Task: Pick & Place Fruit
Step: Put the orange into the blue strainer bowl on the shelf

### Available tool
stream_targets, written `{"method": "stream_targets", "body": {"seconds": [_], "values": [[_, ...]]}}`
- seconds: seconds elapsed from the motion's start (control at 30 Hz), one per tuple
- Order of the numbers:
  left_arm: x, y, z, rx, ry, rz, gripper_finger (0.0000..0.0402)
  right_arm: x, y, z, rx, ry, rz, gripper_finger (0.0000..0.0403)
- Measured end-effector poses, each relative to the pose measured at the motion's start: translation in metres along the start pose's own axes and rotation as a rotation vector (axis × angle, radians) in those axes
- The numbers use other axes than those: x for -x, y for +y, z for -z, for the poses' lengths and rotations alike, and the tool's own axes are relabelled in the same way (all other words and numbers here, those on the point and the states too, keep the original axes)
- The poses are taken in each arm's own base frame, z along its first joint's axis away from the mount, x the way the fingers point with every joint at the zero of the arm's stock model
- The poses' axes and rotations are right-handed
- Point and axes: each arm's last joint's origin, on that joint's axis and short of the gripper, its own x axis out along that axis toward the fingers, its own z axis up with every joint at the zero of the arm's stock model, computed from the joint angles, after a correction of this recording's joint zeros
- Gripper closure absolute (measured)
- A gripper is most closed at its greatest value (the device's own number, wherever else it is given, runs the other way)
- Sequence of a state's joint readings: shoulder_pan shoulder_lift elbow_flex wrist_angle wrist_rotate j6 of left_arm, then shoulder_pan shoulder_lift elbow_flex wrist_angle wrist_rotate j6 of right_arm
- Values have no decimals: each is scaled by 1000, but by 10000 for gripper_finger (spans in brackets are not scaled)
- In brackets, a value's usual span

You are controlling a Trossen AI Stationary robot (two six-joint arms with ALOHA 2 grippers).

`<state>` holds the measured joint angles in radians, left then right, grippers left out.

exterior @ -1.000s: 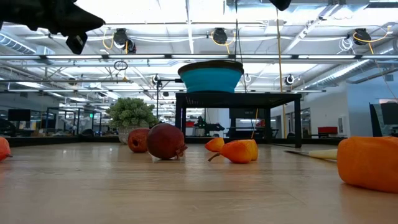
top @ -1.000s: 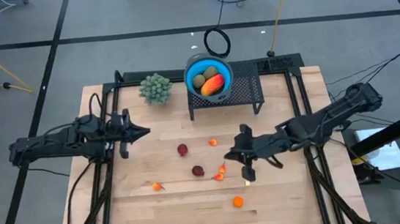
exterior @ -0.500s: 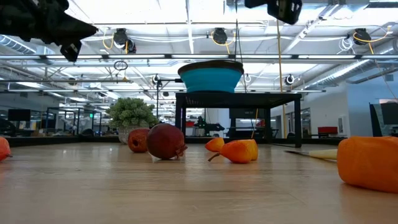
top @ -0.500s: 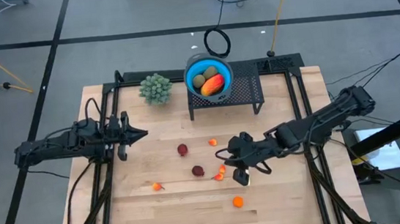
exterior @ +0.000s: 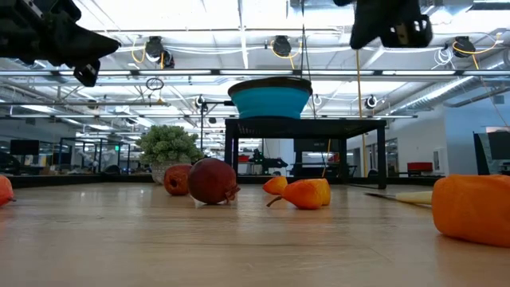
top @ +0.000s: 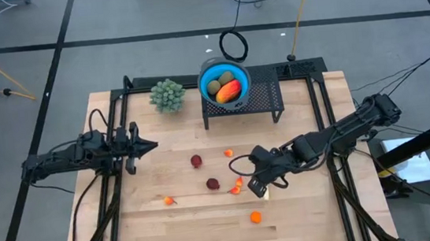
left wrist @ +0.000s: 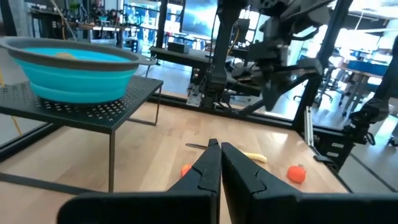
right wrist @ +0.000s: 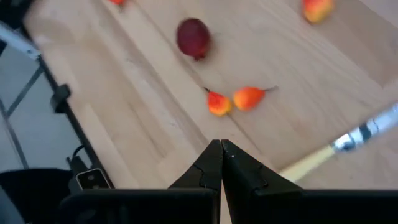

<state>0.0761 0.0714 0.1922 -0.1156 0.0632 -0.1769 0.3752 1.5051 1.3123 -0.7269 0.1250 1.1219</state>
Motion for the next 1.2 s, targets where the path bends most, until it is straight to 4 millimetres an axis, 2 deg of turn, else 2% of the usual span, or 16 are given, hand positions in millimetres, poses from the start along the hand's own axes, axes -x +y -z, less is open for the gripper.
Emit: {"method": "stream_targets", "body": {"seconds": [0.13,0.4,0.6,0.83,0.97,1.2], "values": [[0,0,1,-22,4,13,398,-2,-2,3,-90,21,33,403],[0,0,1,-18,7,14,388,-24,-8,10,-244,174,138,403],[0,0,1,-17,5,14,400,-32,-11,12,-223,224,169,403],[0,0,0,-7,2,15,383,-32,-13,7,-242,210,174,398],[0,0,0,-7,3,15,383,-32,-14,7,-268,210,175,370],[0,0,2,-35,18,13,382,-32,-14,6,-337,203,182,281]]}}
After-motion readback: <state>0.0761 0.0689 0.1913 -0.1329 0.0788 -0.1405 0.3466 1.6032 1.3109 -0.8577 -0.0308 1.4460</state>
